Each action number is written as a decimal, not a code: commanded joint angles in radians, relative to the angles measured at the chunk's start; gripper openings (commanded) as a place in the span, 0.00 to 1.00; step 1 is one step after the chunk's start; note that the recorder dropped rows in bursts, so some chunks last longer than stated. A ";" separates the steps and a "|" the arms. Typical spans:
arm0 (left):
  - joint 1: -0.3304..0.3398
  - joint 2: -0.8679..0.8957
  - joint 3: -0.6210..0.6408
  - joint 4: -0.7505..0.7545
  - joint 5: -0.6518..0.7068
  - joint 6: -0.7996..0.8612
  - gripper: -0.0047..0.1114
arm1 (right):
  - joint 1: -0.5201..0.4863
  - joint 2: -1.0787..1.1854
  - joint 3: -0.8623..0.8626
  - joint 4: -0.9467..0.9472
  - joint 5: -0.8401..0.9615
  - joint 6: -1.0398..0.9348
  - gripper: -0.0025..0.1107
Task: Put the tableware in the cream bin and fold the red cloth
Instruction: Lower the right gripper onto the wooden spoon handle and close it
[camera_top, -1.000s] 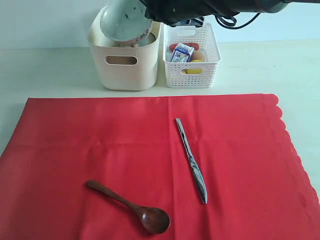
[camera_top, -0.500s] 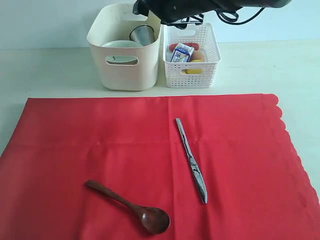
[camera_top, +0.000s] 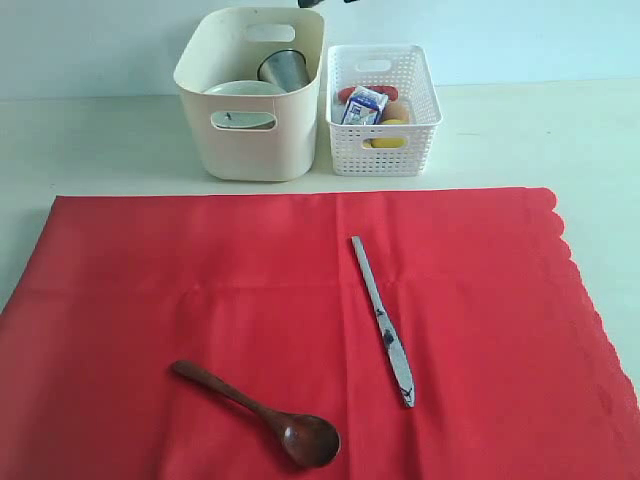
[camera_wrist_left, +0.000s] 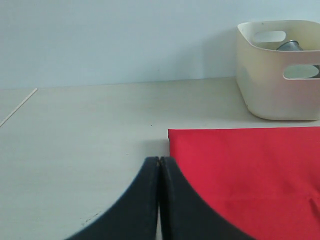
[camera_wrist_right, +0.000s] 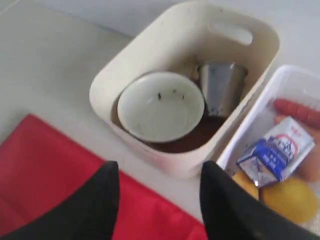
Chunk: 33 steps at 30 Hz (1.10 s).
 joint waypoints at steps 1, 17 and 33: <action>0.003 -0.005 0.000 -0.009 -0.001 0.000 0.06 | 0.011 -0.040 0.022 -0.010 0.203 -0.055 0.27; 0.003 -0.005 0.000 -0.009 -0.001 0.000 0.06 | 0.349 -0.056 0.309 -0.016 0.174 -0.104 0.06; 0.003 -0.005 0.000 -0.009 -0.001 0.000 0.06 | 0.546 0.178 0.339 -0.194 0.187 0.071 0.36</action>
